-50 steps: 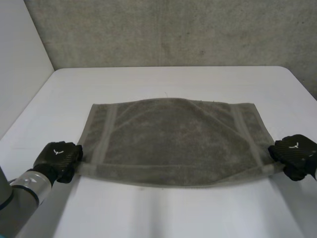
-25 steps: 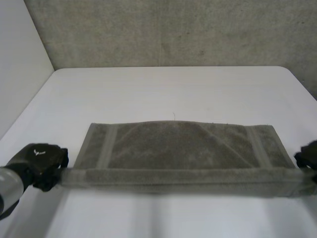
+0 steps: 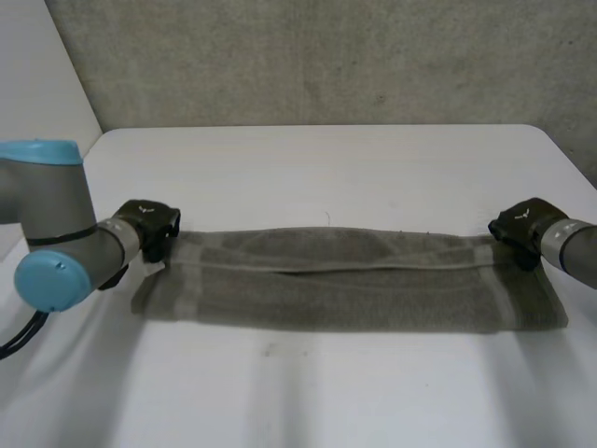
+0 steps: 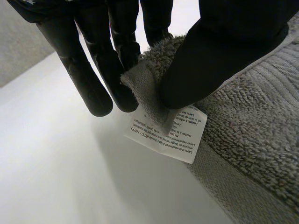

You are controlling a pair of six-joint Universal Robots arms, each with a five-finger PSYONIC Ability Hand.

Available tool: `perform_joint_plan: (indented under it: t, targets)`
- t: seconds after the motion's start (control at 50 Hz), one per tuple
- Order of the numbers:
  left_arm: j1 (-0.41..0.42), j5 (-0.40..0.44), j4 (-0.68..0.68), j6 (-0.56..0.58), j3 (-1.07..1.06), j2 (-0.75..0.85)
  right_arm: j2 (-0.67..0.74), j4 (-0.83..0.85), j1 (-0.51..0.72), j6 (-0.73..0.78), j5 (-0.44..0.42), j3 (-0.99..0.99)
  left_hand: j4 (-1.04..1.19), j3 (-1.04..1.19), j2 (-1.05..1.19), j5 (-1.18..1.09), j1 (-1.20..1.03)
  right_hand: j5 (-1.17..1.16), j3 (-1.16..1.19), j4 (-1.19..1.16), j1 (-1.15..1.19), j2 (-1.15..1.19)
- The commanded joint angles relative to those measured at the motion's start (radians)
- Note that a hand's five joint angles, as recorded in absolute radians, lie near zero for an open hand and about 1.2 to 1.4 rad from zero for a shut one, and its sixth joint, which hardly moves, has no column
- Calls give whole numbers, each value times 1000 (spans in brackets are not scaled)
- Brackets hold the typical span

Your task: Fold the towel.

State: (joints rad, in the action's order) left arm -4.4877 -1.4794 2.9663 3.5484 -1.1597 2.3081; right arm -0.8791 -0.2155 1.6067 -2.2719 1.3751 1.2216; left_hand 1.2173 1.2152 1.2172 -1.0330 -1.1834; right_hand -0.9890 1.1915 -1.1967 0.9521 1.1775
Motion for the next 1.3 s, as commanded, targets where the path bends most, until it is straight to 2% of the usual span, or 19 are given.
perform_joint_plan:
  t: [0.02, 0.24, 0.26, 0.28, 0.3, 0.32, 0.34, 0.38, 0.44, 0.54, 0.6, 0.66, 0.7, 0.86, 0.88, 0.92, 1.04, 1.28, 1.3]
  targets:
    - [16, -21, -16, -5, 149, 91, 58, 67, 19, 2, 51, -80, 179, 181, 179, -189, -213, -233, 205, -200, 444, 219]
    - [25, -24, -12, -6, 207, 142, 112, 120, 33, 2, 74, -128, 179, 181, 179, -189, -213, -233, 205, -200, 444, 219]
    - [27, -22, -12, -8, 210, 143, 121, 133, 35, 2, 85, -138, 57, 59, 57, -67, -91, -233, 205, -200, 444, 219]
    - [27, -22, -12, -8, 210, 143, 121, 133, 35, 2, 85, -139, 56, 58, 56, -66, -90, -233, 205, -200, 444, 219]
    - [28, -22, -12, -10, 210, 145, 124, 142, 36, -1, 100, -146, -415, -413, -415, 405, 381, 336, -364, 369, -124, -350]
    - [28, -22, -12, -10, 210, 145, 123, 151, 44, -8, 117, -149, -420, -417, -419, 410, 386, 989, -1017, 1022, -778, -1003]
    - [33, -22, -12, -6, 210, 143, 123, 151, 44, -8, 117, -149, -1043, -1041, -1043, 1033, 1009, 989, -1017, 1022, -778, -1003]
    - [42, -22, -10, -10, 210, 140, 103, 163, 55, -30, 148, -155, -980, -978, -980, 971, 946, 989, -1017, 1022, -778, -1003]
    - [71, -22, -9, -8, 209, 120, 72, 171, 55, -54, 153, -154, -1042, -1040, -1042, 1032, 1008, 989, -1017, 1022, -778, -1003]
    - [94, -25, -9, -11, 176, 28, -117, 211, 44, -239, 141, -103, -1042, -1040, -1042, 1032, 1008, 989, -1017, 1022, -778, -1003]
    - [94, -28, -6, -14, 124, -62, -161, 212, 44, -271, 128, -79, -1042, -1040, -1042, 1032, 1008, 989, -1017, 1022, -778, -1003]
    - [94, -39, 2, -34, 64, -141, -244, 203, 39, -305, 78, -20, -1042, -1040, -1042, 1032, 1008, 989, -1017, 1022, -778, -1003]
    - [91, -41, 7, -51, 29, -174, -302, 183, 4, -302, 10, 68, -1042, -1040, -1042, 1032, 1008, 989, -1017, 1022, -778, -1003]
    - [81, -36, 40, -128, -233, -309, -379, 130, -106, -293, -137, 320, -1042, -1040, -1042, 1032, 1008, 989, -1017, 1022, -778, -1003]
    - [79, -36, 68, -129, -286, -334, -379, 130, -106, -293, -137, 320, -1042, -1040, -1042, 1032, 1008, 989, -1017, 1022, -778, -1003]
    - [73, -36, 103, -131, -341, -355, -383, 172, -171, -250, -201, 424, -1042, -1040, -1042, 1032, 1008, 985, -1013, 1019, -774, -999]
    - [61, -33, 256, -132, -503, -410, -348, 272, -234, -115, -286, 555, -1042, -1040, -1042, 1032, 1008, 788, -816, 822, -577, -802]
    - [65, -33, 278, -144, -531, -409, -227, 326, -254, -41, -298, 556, -1042, -1040, -1042, 1032, 1008, 486, -513, 519, -274, -500]
    - [65, -33, 278, -145, -531, -409, -221, 332, -254, -40, -298, 556, -1042, -1040, -1042, 1032, 1008, 323, -351, 356, -111, -337]
